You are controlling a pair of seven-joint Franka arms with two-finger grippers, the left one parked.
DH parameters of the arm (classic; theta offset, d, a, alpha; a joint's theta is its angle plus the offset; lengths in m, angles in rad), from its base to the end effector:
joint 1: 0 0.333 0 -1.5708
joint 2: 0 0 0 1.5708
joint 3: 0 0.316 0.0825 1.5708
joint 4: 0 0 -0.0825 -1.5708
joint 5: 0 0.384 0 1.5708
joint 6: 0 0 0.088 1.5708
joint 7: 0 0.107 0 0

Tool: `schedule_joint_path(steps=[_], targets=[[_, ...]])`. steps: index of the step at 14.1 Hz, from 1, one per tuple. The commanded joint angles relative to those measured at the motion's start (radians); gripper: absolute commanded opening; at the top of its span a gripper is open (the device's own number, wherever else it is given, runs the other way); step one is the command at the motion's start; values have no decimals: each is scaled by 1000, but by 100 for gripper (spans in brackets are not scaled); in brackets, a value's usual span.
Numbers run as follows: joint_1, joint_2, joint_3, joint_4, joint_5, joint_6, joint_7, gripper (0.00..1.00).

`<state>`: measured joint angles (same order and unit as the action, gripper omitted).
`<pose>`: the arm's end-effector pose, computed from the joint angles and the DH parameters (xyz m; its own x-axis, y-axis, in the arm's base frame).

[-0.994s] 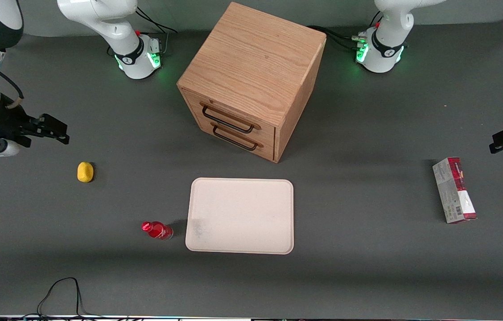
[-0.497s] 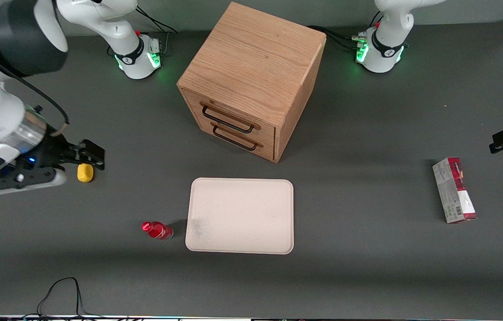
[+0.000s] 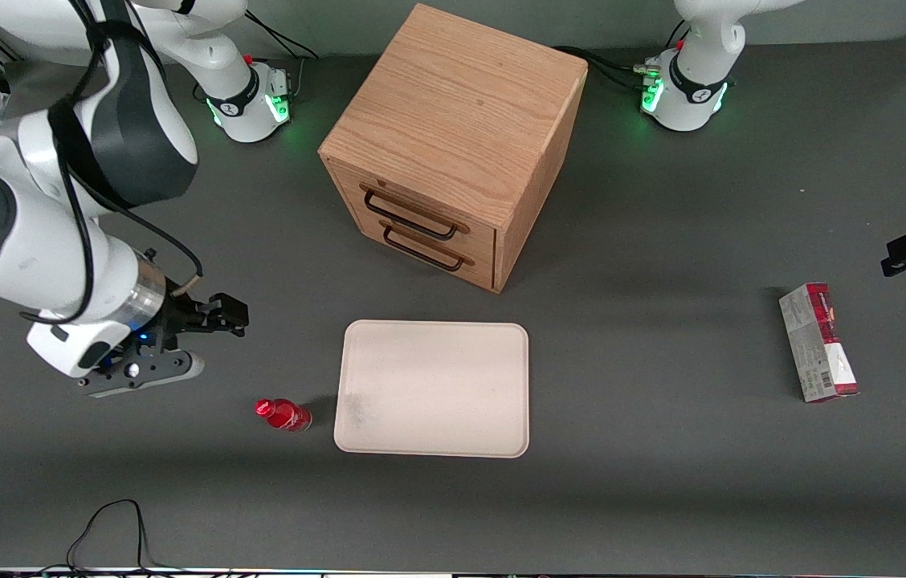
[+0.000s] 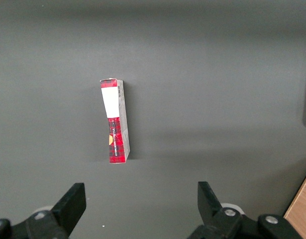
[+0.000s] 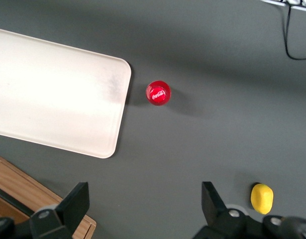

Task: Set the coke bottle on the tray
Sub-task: 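Lower the open right gripper around the bottle's body beside the tray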

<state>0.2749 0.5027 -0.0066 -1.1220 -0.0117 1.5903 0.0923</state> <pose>0.6718 0.1846 0.5219 0.9839 0.1759 -0.0329 0.1765 -0.9841 0.0180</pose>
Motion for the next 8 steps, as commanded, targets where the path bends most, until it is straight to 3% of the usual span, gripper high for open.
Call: schedule_joint_path(steps=[1,8], targets=[[0,71,-9,44,-4,23,20,100],[-5,190,-10,37,-2,227,95,100]])
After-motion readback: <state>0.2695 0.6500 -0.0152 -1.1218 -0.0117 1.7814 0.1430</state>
